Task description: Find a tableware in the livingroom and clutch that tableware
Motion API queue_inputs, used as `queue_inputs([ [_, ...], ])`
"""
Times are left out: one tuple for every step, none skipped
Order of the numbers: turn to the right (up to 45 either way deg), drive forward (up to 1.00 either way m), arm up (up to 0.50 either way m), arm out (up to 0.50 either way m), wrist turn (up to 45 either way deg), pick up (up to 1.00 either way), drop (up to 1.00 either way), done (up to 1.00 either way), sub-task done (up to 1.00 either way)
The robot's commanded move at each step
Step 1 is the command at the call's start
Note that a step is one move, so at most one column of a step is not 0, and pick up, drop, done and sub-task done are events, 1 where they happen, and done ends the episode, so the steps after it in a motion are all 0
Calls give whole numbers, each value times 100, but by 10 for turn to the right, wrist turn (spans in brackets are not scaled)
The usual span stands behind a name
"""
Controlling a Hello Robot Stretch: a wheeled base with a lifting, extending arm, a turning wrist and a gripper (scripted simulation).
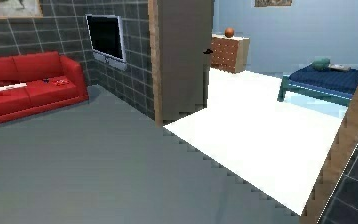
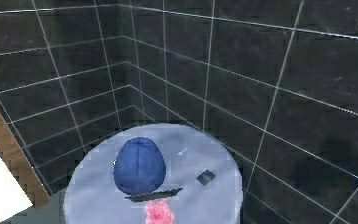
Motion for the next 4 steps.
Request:
queue_inputs([
  [0,0,38,0,0,0,0,0,0],
  [0,0,0,8,0,0,0,0,0],
  [0,0,0,0,450,0,0,0,0],
  [0,0,0,0,450,0,0,0,0],
])
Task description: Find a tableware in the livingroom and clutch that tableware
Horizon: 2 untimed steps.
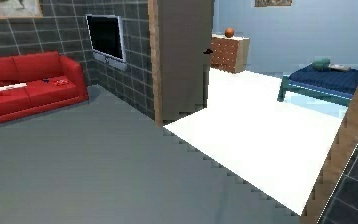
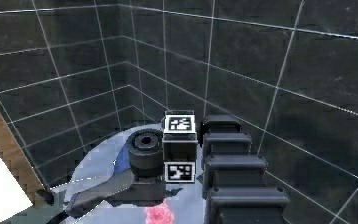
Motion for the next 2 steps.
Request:
queue_inputs([
  [0,0,0,0,450,0,0,0,0],
  [0,0,0,0,150,0,0,0,0],
])
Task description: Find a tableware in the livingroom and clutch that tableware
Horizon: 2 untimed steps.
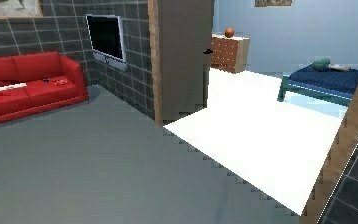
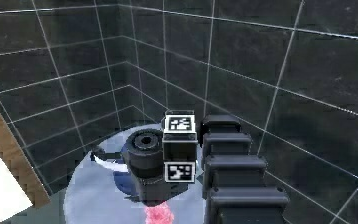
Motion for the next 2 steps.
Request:
queue_inputs([
  [0,0,-18,0,0,0,0,0,0],
  [0,0,0,0,0,100,0,0,0],
])
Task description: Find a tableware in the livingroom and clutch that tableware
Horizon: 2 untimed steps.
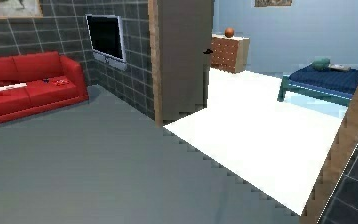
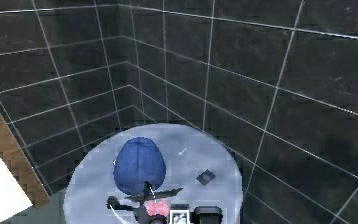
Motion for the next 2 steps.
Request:
queue_inputs([
  [0,0,10,0,0,0,0,0,0],
  [0,0,0,0,0,0,0,100,0],
])
